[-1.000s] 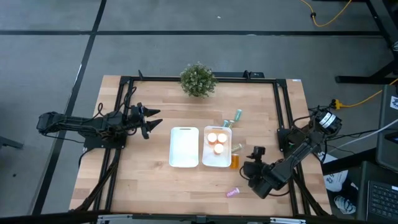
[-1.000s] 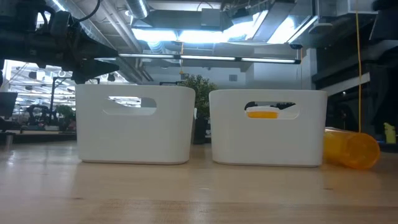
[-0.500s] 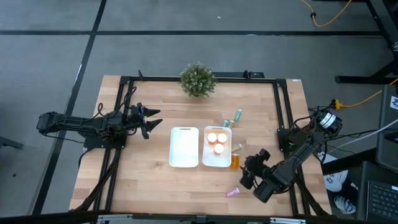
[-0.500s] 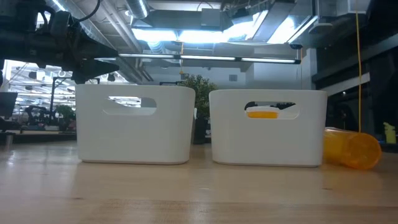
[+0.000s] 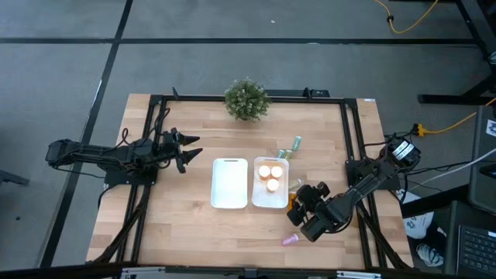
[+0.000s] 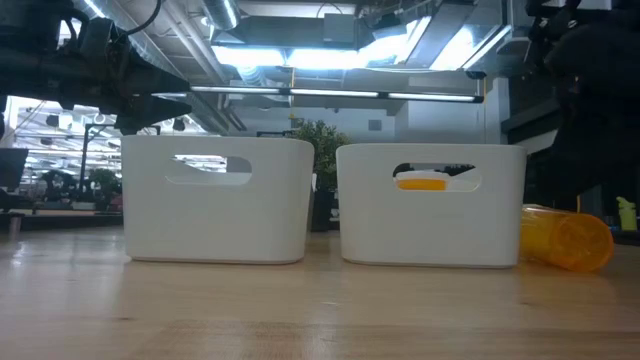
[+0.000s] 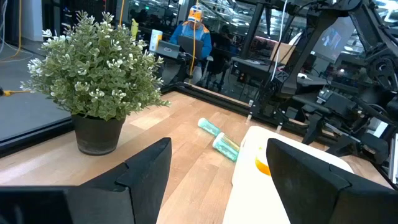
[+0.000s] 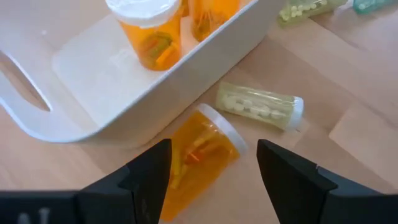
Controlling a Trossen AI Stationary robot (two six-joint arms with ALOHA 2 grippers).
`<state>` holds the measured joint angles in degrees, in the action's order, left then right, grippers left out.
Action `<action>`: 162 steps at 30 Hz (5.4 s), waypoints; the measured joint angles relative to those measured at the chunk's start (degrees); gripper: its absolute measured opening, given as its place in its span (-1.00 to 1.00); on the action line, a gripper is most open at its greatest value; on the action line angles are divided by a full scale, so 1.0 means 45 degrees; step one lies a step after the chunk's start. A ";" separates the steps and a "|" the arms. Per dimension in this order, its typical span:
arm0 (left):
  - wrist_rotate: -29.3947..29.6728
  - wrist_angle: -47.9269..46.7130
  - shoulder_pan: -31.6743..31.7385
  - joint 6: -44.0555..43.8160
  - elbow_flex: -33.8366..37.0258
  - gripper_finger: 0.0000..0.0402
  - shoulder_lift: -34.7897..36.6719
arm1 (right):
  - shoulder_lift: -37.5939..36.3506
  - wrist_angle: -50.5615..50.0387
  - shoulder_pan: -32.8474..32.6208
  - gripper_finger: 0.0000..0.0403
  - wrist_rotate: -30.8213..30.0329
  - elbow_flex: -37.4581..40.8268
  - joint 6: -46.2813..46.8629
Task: Pick and place medicine bottles into bin by pill shape (circle, oval)
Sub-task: Put the orange capsule bottle into the right white bin
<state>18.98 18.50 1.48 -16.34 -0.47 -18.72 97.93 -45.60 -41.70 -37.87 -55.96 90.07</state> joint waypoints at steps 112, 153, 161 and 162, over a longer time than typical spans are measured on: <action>0.0003 0.0000 0.0000 0.0000 0.0002 0.27 -0.0005 | -0.2914 -0.1410 0.3150 0.18 0.3760 0.0020 -0.6543; 0.0001 0.0000 0.0000 0.0000 0.0001 0.27 -0.0002 | -0.2311 0.2529 0.4242 0.39 0.6045 0.2560 -0.7506; 0.0003 0.0000 0.0000 -0.0003 0.0002 0.27 0.0000 | -0.2239 0.2552 0.4242 0.39 0.5225 0.2560 -0.7511; 0.0000 0.0000 0.0000 0.0000 0.0000 0.27 -0.0002 | -0.2239 0.2551 0.4242 0.39 0.5178 0.2560 -0.7511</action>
<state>18.98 18.50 1.48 -16.34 -0.47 -18.73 87.85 -34.12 -22.61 -14.57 -44.45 56.27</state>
